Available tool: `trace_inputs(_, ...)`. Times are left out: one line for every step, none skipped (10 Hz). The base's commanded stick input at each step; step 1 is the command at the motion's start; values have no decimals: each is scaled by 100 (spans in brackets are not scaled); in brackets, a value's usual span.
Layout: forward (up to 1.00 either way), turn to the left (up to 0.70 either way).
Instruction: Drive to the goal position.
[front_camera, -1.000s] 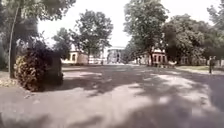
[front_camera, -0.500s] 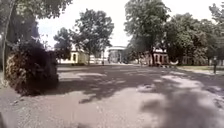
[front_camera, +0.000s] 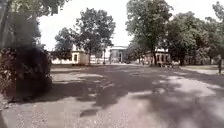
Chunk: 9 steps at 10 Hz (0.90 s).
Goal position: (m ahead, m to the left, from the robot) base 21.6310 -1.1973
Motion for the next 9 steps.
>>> trace_inputs(70, 0)
trace_inputs(70, 0)
trace_inputs(70, 0)
trace_inputs(70, 0)
trace_inputs(70, 0)
trace_inputs(70, 0)
trace_inputs(70, 0)
trace_inputs(70, 0)
trace_inputs(70, 0)
